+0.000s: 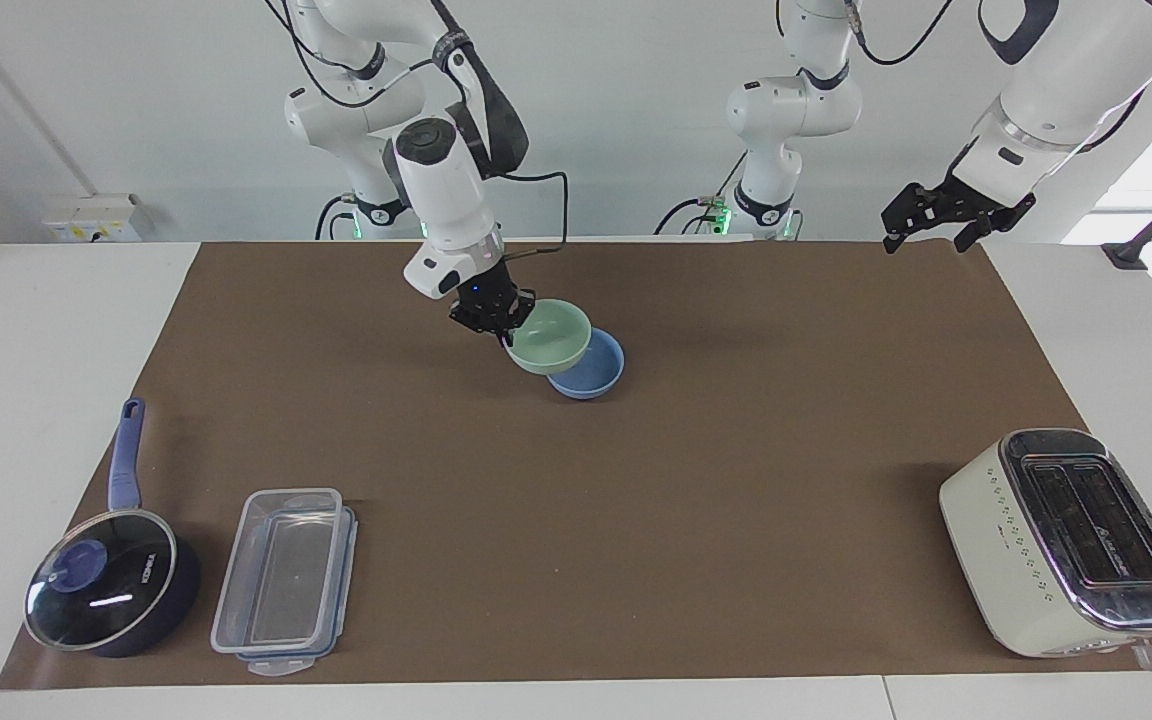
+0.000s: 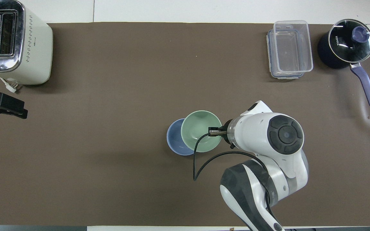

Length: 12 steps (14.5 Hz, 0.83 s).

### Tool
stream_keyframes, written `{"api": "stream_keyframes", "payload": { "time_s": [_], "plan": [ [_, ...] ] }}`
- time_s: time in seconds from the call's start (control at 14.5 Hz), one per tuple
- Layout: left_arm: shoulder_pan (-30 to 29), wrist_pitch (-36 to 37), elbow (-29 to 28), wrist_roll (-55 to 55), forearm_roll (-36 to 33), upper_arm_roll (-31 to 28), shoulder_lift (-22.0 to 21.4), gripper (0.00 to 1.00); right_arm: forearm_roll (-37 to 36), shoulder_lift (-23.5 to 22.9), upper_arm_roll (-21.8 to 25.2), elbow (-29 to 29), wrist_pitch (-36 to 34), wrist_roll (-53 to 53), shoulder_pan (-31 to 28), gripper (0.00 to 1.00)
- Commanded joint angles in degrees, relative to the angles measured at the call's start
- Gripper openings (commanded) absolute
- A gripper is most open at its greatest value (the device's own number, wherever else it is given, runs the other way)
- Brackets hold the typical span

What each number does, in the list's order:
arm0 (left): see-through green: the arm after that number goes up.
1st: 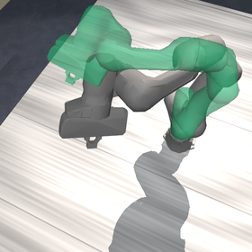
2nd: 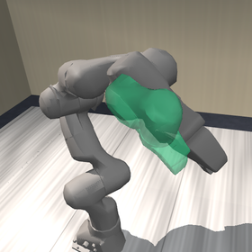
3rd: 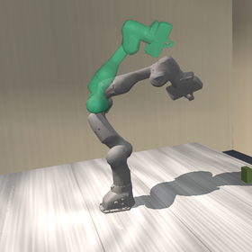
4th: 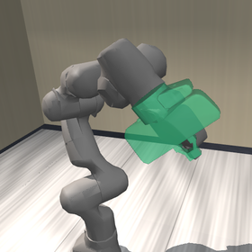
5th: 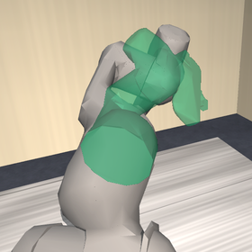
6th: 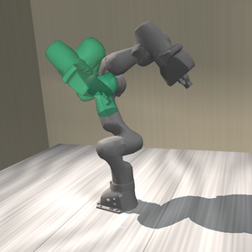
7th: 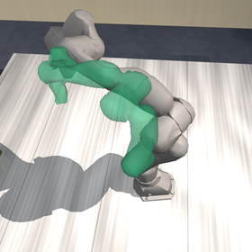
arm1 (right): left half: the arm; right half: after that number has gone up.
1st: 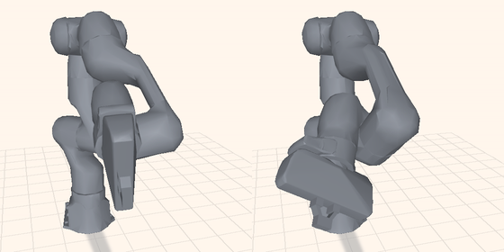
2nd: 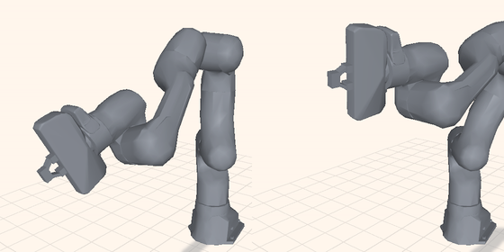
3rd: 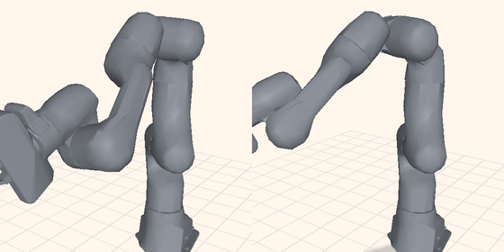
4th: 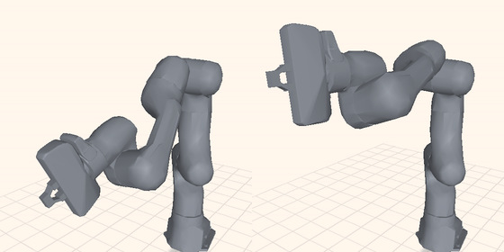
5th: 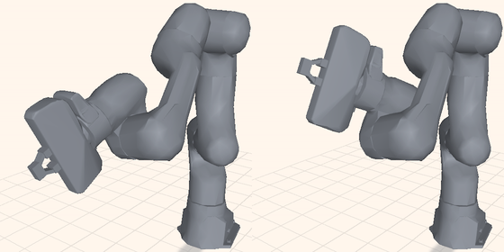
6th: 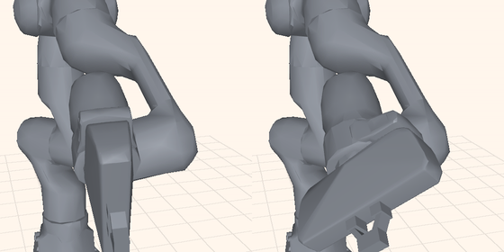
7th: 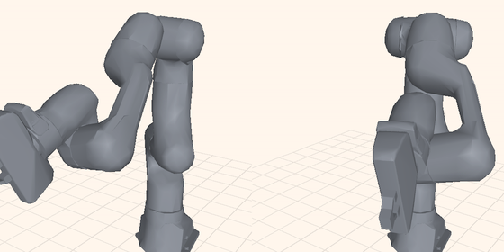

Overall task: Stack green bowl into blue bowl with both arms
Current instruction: 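Lower the green bowl into the blue bowl with the right gripper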

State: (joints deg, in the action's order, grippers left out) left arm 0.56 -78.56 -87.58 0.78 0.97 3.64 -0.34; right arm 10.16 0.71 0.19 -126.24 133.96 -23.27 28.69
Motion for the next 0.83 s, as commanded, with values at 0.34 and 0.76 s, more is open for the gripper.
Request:
{"api": "stream_keyframes", "payload": {
  "time_s": [0.34, 0.76],
  "plan": [
    [-1.00, -1.60, -0.57, -1.22, -1.76, -0.39, -1.51, 1.00, 1.18, -5.37, 0.25, 2.40, 4.11, -2.84, 3.82, 0.00],
    [-1.09, -1.77, 0.04, -1.04, -1.32, -0.04, -0.54, 1.00, 1.18, -5.72, 0.25, 1.88, 5.25, -2.84, 4.27, 0.00]
  ]
}}
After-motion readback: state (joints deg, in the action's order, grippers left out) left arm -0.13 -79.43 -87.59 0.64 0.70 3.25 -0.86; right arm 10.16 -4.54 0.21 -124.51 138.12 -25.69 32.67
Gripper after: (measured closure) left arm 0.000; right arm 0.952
